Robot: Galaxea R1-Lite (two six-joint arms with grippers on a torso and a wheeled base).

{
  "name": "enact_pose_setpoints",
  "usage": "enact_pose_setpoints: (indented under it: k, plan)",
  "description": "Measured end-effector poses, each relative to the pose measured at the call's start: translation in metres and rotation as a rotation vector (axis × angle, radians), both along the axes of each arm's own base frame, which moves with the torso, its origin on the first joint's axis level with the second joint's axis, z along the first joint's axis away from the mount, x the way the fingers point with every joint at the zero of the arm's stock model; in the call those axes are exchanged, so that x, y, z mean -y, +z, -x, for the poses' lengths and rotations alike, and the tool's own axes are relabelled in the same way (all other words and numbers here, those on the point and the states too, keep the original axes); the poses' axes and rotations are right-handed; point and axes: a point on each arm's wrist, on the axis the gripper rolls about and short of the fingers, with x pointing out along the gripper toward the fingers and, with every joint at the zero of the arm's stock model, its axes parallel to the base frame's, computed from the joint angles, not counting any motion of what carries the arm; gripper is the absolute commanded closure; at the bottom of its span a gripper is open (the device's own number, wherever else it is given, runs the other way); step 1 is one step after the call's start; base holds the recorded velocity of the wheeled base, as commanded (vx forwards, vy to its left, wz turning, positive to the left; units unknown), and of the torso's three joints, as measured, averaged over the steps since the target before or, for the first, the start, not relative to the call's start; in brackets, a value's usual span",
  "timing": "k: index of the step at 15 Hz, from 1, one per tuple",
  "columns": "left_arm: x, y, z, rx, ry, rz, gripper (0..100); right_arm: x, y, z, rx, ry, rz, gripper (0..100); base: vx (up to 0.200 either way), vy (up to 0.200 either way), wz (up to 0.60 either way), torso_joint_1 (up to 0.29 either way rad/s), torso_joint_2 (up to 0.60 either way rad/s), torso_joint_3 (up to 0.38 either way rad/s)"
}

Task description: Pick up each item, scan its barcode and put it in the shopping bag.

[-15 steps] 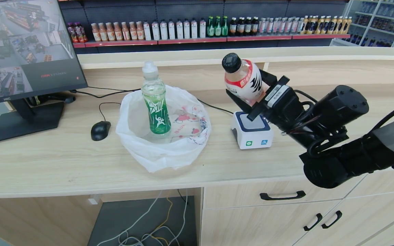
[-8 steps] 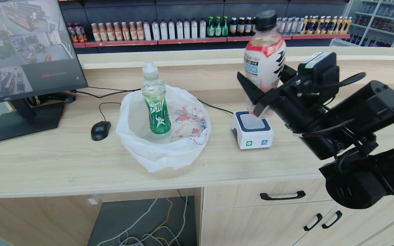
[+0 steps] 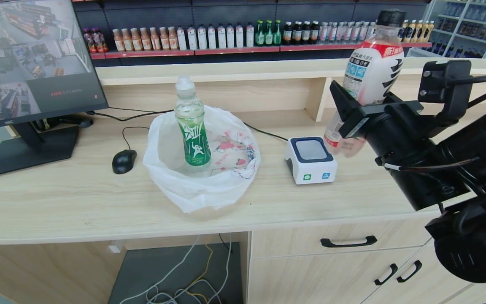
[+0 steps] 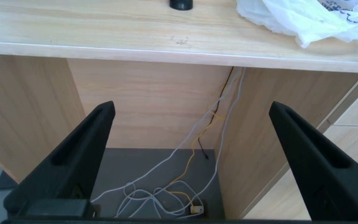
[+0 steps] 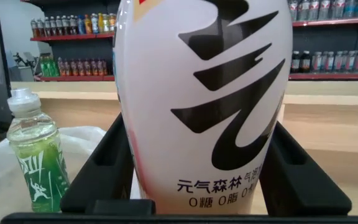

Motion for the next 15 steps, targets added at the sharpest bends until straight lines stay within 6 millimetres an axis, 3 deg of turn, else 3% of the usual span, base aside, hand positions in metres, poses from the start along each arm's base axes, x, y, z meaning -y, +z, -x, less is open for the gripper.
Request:
enact_pose_setpoints:
  k: [3, 12, 15]
  plan:
    - [0.000, 0.000, 0.000, 0.000, 0.000, 0.000, 0, 0.001, -0.004, 0.001, -0.046, 0.004, -0.085, 100, 0.000, 0.000, 0.00, 0.000, 0.00, 0.000]
    - [0.000, 0.000, 0.000, 0.000, 0.000, 0.001, 0, 0.000, -0.009, -0.012, -0.056, -0.013, -0.091, 100, 0.000, 0.000, 0.00, 0.000, 0.00, 0.000]
    - [0.000, 0.000, 0.000, 0.000, 0.000, 0.001, 0, -0.002, -0.014, -0.015, -0.070, -0.013, -0.086, 100, 0.000, 0.200, 0.00, -0.001, 0.00, 0.002]
